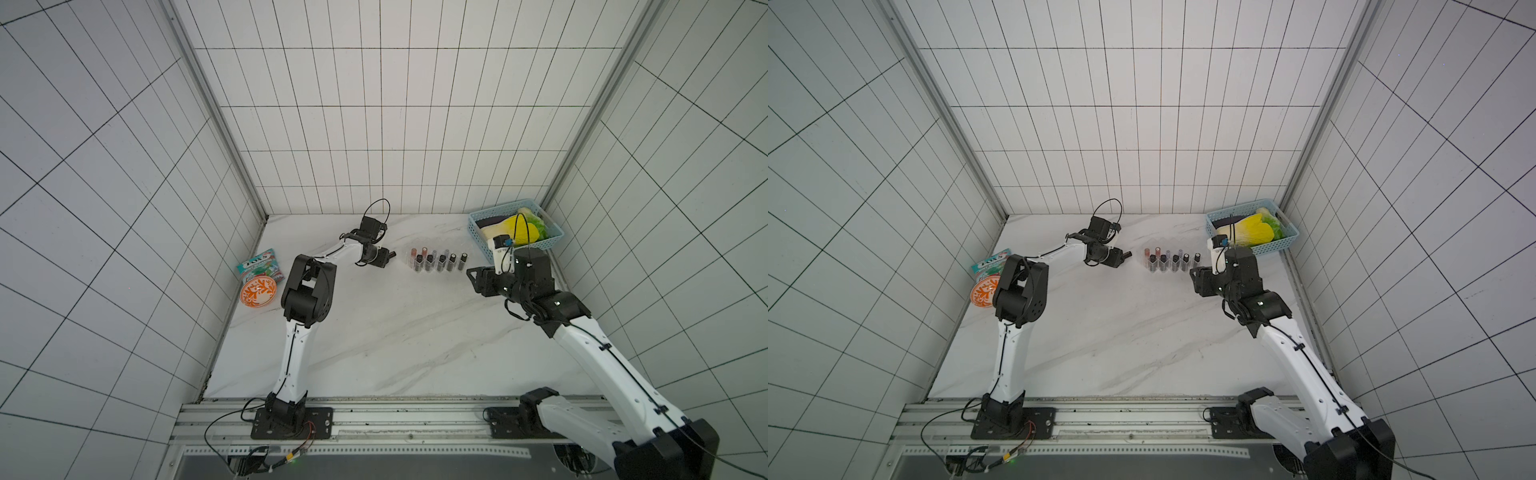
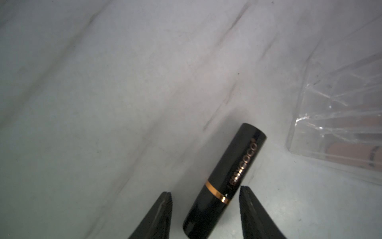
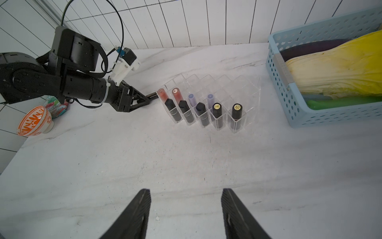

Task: Arrange the lipsticks in the organizer
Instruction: Move the lipstick at the center of the board.

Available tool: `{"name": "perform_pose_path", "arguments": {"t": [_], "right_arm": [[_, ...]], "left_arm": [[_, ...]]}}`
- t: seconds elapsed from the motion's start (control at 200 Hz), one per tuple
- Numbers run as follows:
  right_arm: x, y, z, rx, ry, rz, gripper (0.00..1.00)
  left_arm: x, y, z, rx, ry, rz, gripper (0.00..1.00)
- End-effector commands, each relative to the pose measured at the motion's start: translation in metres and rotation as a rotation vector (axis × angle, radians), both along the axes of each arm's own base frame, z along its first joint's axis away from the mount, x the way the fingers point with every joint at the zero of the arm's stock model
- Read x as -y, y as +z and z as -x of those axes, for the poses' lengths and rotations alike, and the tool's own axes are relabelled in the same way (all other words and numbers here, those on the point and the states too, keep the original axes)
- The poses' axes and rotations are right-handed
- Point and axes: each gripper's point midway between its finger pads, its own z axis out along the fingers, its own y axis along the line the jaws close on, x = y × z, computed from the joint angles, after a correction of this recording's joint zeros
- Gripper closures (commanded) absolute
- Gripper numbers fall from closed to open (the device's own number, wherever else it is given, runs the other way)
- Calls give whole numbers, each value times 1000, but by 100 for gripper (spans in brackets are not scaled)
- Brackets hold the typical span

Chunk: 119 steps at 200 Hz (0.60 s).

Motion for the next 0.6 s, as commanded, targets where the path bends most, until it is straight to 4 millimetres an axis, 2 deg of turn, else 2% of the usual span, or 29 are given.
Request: {"name": "perform_pose_path", "arguments": {"t": [0.0, 0.095, 0.195, 0.286, 0.471, 0.591], "right_arm": [[-5, -2, 4, -16, 14, 7, 42], [-9, -2, 4, -18, 24, 7, 42], [-13, -1, 6, -25, 36, 10, 42], [-16, -4, 8, -34, 47, 16, 42], [-19, -12, 16, -62, 56, 10, 43], [-19, -22, 21, -100, 54, 8, 43]], "left_arm": [[3, -17, 22, -70, -10, -66, 62], [7, -22, 35, -100, -14, -74, 69], [9, -25, 51, -128, -12, -96, 82], [6, -21, 66, -149, 4, -111, 87], [-2, -3, 105, -187, 56, -77, 88], [9, 12, 142, -225, 57, -19, 88]]}}
